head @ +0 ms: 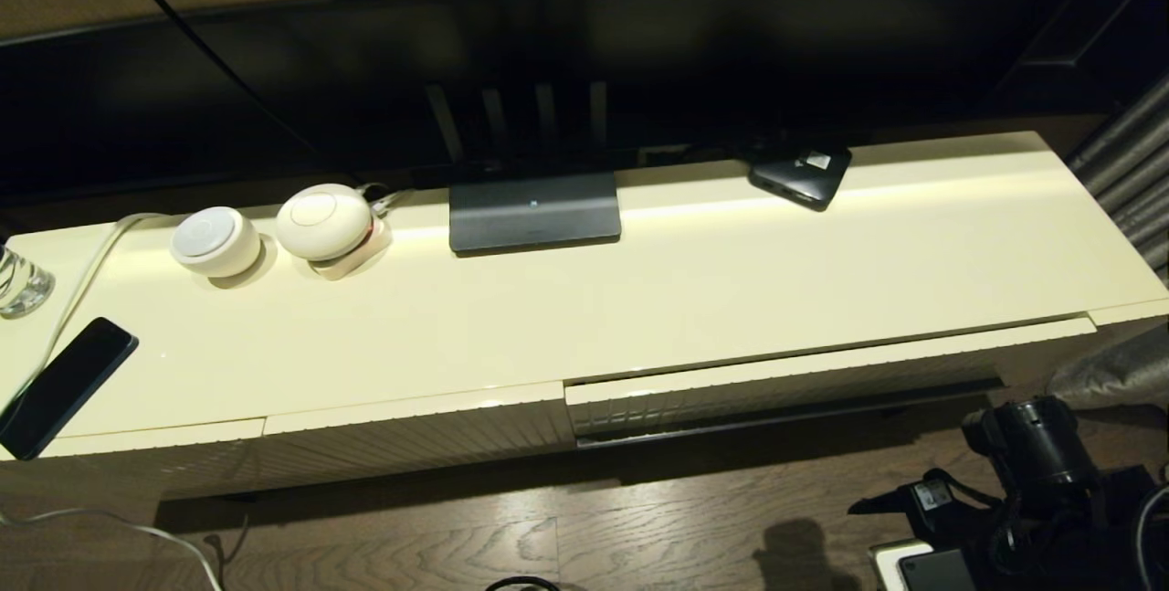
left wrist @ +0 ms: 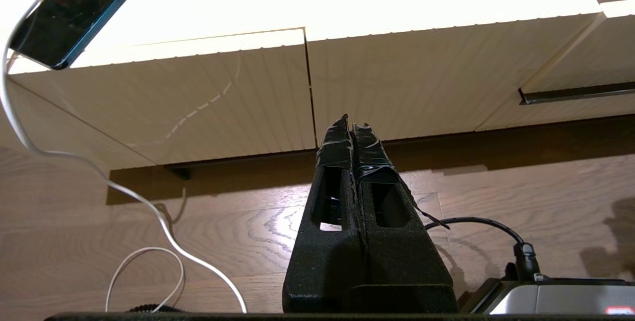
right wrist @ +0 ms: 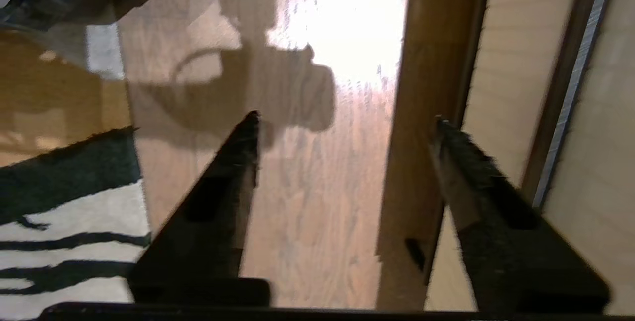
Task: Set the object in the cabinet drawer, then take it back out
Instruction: Open the drawer
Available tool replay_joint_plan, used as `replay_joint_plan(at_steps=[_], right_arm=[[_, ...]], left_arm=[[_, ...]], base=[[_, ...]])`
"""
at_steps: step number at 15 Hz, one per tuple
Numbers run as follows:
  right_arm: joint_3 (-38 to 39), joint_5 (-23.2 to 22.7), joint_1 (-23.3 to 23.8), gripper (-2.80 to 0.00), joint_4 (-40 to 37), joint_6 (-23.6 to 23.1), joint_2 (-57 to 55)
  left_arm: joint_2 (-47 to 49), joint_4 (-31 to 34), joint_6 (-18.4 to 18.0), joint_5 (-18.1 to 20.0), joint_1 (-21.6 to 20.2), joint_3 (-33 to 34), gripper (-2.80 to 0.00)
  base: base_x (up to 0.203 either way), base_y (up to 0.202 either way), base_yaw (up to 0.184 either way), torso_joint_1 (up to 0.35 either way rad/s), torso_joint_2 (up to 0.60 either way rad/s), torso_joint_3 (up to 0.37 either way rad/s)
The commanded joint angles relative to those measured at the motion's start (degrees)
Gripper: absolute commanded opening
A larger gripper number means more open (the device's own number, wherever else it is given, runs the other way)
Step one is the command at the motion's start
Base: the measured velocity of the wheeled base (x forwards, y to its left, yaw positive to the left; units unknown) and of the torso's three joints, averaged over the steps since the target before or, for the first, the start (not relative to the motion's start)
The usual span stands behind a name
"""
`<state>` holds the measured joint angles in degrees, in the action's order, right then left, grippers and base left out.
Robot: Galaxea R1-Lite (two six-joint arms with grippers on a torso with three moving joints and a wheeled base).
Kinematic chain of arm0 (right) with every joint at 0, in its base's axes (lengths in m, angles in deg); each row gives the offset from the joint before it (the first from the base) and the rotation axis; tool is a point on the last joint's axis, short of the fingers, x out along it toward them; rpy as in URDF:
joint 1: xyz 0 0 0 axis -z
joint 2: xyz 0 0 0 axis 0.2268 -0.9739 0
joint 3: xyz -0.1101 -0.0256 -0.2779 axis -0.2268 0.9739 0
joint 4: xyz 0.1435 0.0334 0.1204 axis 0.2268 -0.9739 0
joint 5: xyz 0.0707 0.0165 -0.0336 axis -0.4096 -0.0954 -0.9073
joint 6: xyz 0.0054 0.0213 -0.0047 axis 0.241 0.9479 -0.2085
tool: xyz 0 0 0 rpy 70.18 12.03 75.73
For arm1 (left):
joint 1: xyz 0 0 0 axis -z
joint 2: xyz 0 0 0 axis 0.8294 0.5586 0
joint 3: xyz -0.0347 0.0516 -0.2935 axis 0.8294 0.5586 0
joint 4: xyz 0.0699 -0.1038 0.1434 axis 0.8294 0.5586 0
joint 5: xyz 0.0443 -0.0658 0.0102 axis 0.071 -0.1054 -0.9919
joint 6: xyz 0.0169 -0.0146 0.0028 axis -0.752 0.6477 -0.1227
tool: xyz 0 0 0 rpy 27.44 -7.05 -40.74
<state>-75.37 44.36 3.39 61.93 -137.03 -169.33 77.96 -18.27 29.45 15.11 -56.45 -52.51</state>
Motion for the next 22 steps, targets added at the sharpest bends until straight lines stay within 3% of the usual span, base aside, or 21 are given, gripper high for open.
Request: replay_joint_plan(at_steps=[1,13,22], right_arm=[[-0.16,0.21,0.49,0.00,0.36,-0.51,-1.61],[-2.64,1.29,0.58,0.00,14.44,-0.51,-11.24],[-5.88,2.30,0.66,0.00,19.84,-0.51,-15.60]], left_arm=[[0.07,-0.04,-0.01,-0.01,-0.02,0.18,-2.80],[0.07,-0.04,-0.01,-0.01,-0.02,0.18,-2.80],[0.07,-0.04,-0.01,-0.01,-0.02,0.18,-2.80]], base=[[0.000,0.000,0.000,0.000,0.00,0.000],[0.000,0.000,0.000,0.000,0.00,0.000],[0.000,0.000,0.000,0.000,0.00,0.000]])
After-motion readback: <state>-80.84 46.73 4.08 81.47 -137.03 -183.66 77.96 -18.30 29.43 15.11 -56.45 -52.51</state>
